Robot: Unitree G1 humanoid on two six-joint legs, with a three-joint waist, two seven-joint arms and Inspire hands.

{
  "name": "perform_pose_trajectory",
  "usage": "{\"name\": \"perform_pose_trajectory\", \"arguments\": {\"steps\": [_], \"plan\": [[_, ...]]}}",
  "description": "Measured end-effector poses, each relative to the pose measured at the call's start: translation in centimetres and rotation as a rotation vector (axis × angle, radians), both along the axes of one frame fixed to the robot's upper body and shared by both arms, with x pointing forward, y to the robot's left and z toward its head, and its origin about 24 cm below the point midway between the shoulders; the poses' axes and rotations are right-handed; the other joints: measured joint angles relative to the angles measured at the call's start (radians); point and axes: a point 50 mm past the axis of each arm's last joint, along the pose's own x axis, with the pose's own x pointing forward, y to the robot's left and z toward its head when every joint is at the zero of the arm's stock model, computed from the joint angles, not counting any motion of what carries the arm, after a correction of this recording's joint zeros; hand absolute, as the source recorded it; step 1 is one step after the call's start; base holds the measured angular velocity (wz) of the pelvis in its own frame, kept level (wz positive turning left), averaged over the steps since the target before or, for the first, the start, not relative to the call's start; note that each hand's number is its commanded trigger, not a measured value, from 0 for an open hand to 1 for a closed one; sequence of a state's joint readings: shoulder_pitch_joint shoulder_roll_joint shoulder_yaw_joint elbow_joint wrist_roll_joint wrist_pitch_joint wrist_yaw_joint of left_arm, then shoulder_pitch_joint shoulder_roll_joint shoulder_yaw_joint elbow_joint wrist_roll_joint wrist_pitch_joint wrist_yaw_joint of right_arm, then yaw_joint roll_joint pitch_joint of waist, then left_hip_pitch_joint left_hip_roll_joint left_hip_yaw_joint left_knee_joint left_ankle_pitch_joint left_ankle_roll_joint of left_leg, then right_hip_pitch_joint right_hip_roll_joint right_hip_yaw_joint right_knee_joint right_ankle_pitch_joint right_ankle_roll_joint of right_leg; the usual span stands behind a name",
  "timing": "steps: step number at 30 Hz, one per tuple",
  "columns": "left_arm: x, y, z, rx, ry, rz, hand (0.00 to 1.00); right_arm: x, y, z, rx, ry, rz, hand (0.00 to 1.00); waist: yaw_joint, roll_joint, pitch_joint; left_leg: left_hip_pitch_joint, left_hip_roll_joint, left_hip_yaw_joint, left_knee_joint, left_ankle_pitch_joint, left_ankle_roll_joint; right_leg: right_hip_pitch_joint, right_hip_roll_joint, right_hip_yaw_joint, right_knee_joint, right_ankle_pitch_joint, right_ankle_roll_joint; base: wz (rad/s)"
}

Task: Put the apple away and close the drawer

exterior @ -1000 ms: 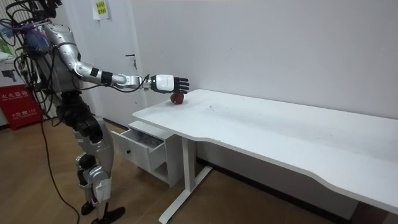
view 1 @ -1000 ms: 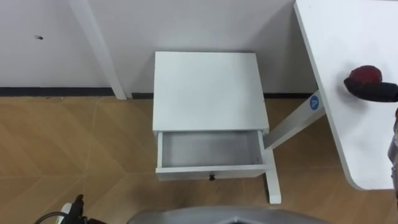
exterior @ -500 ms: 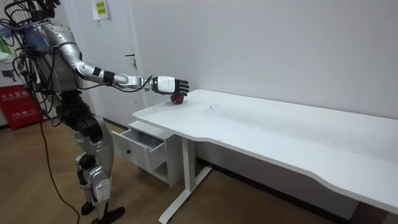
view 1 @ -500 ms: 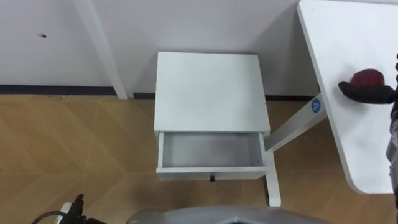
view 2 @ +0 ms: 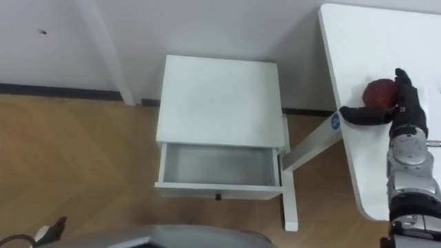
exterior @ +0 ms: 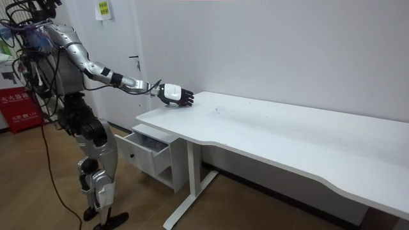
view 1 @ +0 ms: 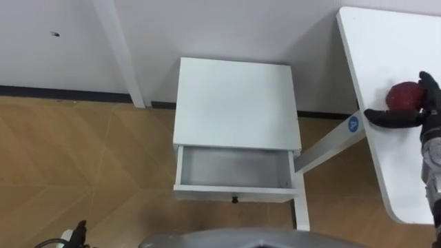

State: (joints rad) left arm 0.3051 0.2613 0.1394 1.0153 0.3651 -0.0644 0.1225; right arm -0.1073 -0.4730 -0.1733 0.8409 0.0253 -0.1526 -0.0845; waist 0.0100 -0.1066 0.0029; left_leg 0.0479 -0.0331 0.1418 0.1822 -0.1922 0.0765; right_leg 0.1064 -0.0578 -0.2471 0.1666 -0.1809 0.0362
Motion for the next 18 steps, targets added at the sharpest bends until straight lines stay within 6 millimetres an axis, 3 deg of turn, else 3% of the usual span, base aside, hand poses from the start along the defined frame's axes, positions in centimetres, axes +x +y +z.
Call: {"name": "perform_pose_trajectory", "arguments": {"steps": [1,2,3,8,9,18], "plan": [[-0.1,0.0,0.0,0.002,0.002,0.001,0.00,0.1,-0.1,0.0,0.001,0.003,-0.004,0.09,0.000,0.001,0.0003,0.000,0.000,-0.001,0.001,0.000,0.000,0.000,0.000,0.000,0.000,0.000,0.000,0.04],[-0.2,0.0,0.0,0.001,0.004,0.001,0.00,0.1,-0.1,0.0,0.001,0.003,-0.005,0.64,0.000,0.002,0.0008,0.000,0.000,-0.002,0.001,0.000,0.000,0.001,0.000,0.000,0.000,0.000,0.000,0.03],[-0.2,0.0,0.0,0.001,0.006,0.000,0.00,0.1,-0.2,0.0,0.000,0.005,-0.007,1.00,-0.001,0.004,0.0017,0.000,-0.001,-0.006,0.003,0.000,0.000,0.003,0.000,-0.002,0.000,0.000,0.000,0.07],[-0.8,0.0,0.0,0.001,0.019,0.002,0.00,-0.1,-0.5,-0.2,-0.001,0.021,-0.020,1.00,-0.001,0.008,0.0017,0.009,-0.001,-0.011,0.005,0.000,-0.001,0.015,0.000,-0.003,0.000,0.000,0.000,0.03],[-0.8,0.0,0.0,0.001,0.021,0.002,0.00,-0.2,-0.8,-0.1,-0.011,0.028,-0.026,1.00,0.000,0.013,0.0055,0.011,-0.001,-0.012,0.004,0.000,-0.001,0.017,0.000,-0.003,0.000,0.000,0.000,0.00],[-1.5,-0.3,-0.3,-0.005,0.063,-0.003,0.00,-0.7,-2.0,0.2,-0.081,0.063,-0.061,1.00,0.023,0.010,0.0032,0.010,0.000,-0.014,0.004,0.002,-0.003,0.017,0.002,-0.002,0.000,0.000,0.000,0.00]]}}
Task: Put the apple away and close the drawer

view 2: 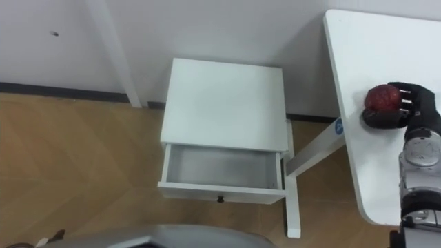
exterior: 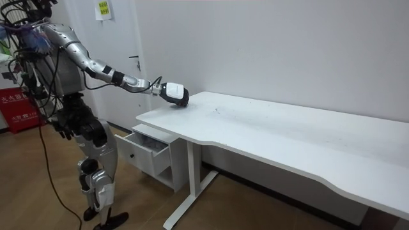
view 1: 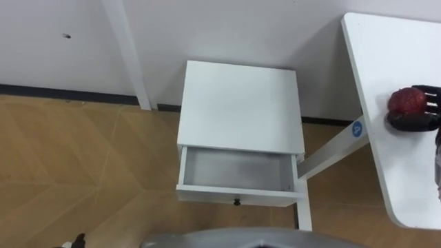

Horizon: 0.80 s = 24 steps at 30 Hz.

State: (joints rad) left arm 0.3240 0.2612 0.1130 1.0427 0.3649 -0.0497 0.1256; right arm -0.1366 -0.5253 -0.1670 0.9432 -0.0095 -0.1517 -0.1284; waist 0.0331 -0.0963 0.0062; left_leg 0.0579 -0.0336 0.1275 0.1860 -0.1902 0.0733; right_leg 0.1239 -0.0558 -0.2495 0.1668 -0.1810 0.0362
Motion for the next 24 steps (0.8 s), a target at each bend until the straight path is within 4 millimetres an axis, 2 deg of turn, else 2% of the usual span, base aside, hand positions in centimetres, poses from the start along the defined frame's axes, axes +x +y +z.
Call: {"name": "perform_pose_trajectory", "arguments": {"steps": [7,11,13,16,20,22,24], "plan": [[0.4,0.0,0.0,0.000,-0.009,-0.003,0.00,0.2,0.4,-0.1,-0.019,0.008,0.020,1.00,0.001,-0.007,-0.0049,-0.003,0.000,0.000,0.002,0.000,0.000,0.005,0.000,-0.002,0.000,0.000,0.000,0.00],[1.2,0.0,0.0,0.000,-0.025,-0.009,0.00,0.9,1.2,0.1,-0.031,-0.002,0.068,1.00,0.002,-0.005,-0.0045,-0.014,0.000,0.000,0.006,0.000,0.000,-0.002,-0.001,-0.014,0.000,0.000,0.000,0.00],[1.5,-0.1,0.0,-0.004,-0.029,-0.021,0.00,1.9,2.3,0.5,-0.068,-0.009,0.153,1.00,0.003,0.006,0.0006,-0.015,0.001,0.002,0.011,0.000,0.000,-0.004,-0.001,-0.011,0.002,0.001,-0.002,-0.02],[2.2,-0.5,-0.2,-0.013,-0.034,-0.053,0.00,3.2,4.4,1.1,-0.089,-0.031,0.280,1.00,0.013,0.019,0.0016,-0.014,0.001,0.009,0.008,0.000,0.000,-0.012,0.000,0.002,0.002,0.002,-0.003,-0.09],[2.9,-0.8,-0.2,-0.015,-0.048,-0.095,0.00,3.5,7.4,0.8,-0.108,-0.031,0.420,1.00,0.039,0.022,-0.0062,-0.021,0.002,0.008,0.004,0.002,-0.001,-0.021,0.000,-0.001,0.002,0.002,-0.004,-0.01],[3.4,-1.0,-0.2,-0.024,-0.058,-0.102,0.00,4.1,9.6,1.4,-0.100,-0.057,0.534,1.00,0.055,0.022,-0.0068,-0.028,0.002,0.007,0.006,0.003,-0.002,-0.022,0.000,-0.001,0.002,0.002,-0.004,0.02],[3.4,-1.1,-0.2,-0.032,-0.056,-0.106,0.00,4.5,11.0,1.8,-0.091,-0.087,0.585,1.00,0.059,0.018,-0.0055,-0.030,0.003,0.001,0.010,0.003,-0.002,-0.019,0.000,0.000,0.001,0.002,-0.004,0.14]]}}
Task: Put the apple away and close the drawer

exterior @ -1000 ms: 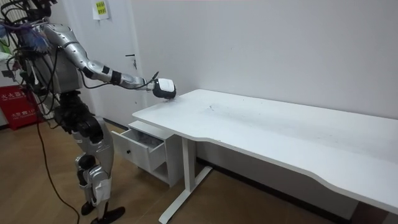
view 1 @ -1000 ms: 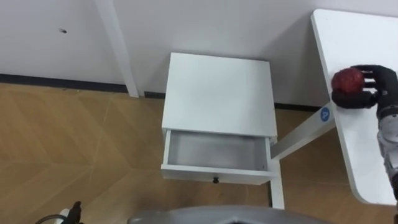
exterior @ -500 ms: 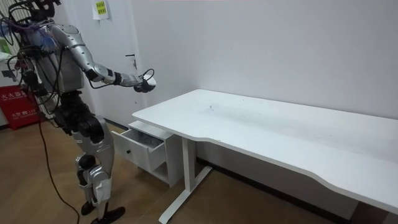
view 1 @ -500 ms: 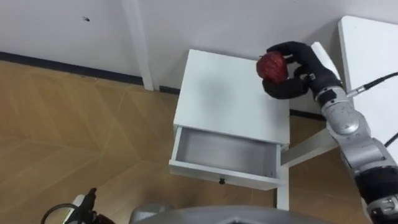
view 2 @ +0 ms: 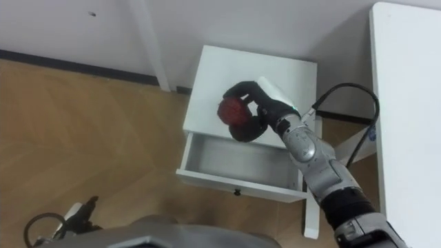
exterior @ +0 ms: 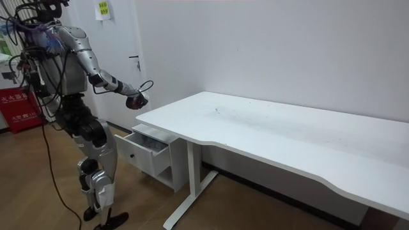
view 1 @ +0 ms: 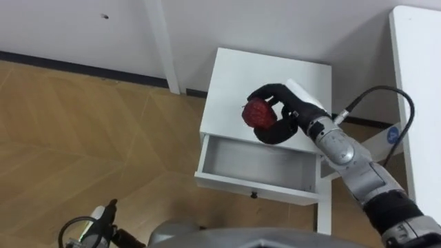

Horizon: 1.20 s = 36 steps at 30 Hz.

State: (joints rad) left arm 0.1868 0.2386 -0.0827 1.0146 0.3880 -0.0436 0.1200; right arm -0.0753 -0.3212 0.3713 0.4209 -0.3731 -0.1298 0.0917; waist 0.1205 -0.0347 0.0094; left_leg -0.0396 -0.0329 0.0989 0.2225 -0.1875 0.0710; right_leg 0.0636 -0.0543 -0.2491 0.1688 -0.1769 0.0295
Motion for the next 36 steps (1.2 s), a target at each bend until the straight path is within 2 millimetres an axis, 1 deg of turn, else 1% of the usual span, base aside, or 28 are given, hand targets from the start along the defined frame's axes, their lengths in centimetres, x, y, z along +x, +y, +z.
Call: {"name": "perform_pose_trajectory", "arguments": {"steps": [6,9,10,11,12,14,22,29,32,36], "plan": [[0.5,0.0,0.1,0.000,-0.015,-0.004,0.00,-0.1,0.0,-0.2,-0.019,0.022,0.021,1.00,0.002,-0.002,0.0005,-0.011,0.000,-0.001,0.000,0.000,0.000,-0.013,0.000,-0.001,-0.001,0.000,0.000,0.00],[0.8,0.0,0.2,-0.001,-0.024,-0.007,0.00,-0.7,0.0,-1.2,-0.044,0.078,0.031,1.00,0.011,-0.006,-0.0007,-0.012,0.000,-0.002,0.000,0.000,0.000,-0.013,0.000,-0.002,-0.001,0.000,0.000,0.00],[1.1,-0.1,0.2,-0.001,-0.029,-0.008,0.00,-0.9,0.0,-1.5,-0.052,0.099,0.041,0.58,0.015,-0.008,-0.0004,-0.015,0.000,-0.002,0.000,0.000,0.000,-0.016,0.000,-0.003,-0.001,0.000,0.000,0.00],[1.1,-0.1,0.2,-0.001,-0.030,-0.008,0.00,-1.0,0.1,-1.7,-0.053,0.108,0.046,0.58,0.016,-0.009,-0.0005,-0.018,0.000,-0.002,0.001,0.000,0.000,-0.018,0.000,-0.002,-0.001,0.000,0.000,0.00],[1.2,-0.1,0.2,-0.002,-0.032,-0.009,0.00,-1.2,0.1,-2.0,-0.056,0.126,0.051,0.00,0.020,-0.011,-0.0010,-0.022,-0.001,-0.002,0.001,0.000,0.000,-0.022,0.000,-0.002,0.000,0.000,0.000,0.00],[1.4,-0.1,0.3,-0.003,-0.038,-0.011,0.00,-1.4,0.0,-2.3,-0.061,0.149,0.054,0.00,0.024,-0.012,-0.0018,-0.026,-0.001,-0.002,0.002,0.000,0.000,-0.027,0.000,-0.002,0.000,0.000,0.000,0.00],[1.4,-0.1,0.3,-0.004,-0.038,-0.009,0.00,-2.3,-0.1,-2.9,-0.073,0.178,0.061,0.00,0.022,-0.011,-0.0014,-0.037,-0.002,-0.012,0.004,0.000,0.000,-0.031,0.000,-0.006,-0.001,0.000,0.000,0.04],[1.4,-0.4,0.2,-0.008,-0.031,-0.028,0.00,-2.4,-0.1,-3.0,-0.094,0.177,0.073,0.00,0.019,-0.011,-0.0015,-0.039,-0.004,-0.021,0.004,0.000,0.000,-0.030,0.000,-0.014,0.000,0.000,0.000,0.03],[1.1,-0.3,0.1,-0.007,-0.021,-0.026,0.00,-2.4,-0.1,-3.0,-0.101,0.176,0.075,0.00,0.019,-0.011,-0.0015,-0.040,-0.004,-0.022,0.003,0.000,0.000,-0.029,0.000,-0.015,-0.001,0.000,0.000,0.00],[0.9,-0.3,0.1,-0.006,-0.017,-0.027,0.00,-2.5,-0.4,-3.1,-0.107,0.176,0.064,0.00,0.011,-0.012,-0.0015,-0.042,-0.007,-0.029,0.003,0.000,0.000,-0.029,-0.002,-0.027,-0.001,0.000,0.000,0.05]]}}
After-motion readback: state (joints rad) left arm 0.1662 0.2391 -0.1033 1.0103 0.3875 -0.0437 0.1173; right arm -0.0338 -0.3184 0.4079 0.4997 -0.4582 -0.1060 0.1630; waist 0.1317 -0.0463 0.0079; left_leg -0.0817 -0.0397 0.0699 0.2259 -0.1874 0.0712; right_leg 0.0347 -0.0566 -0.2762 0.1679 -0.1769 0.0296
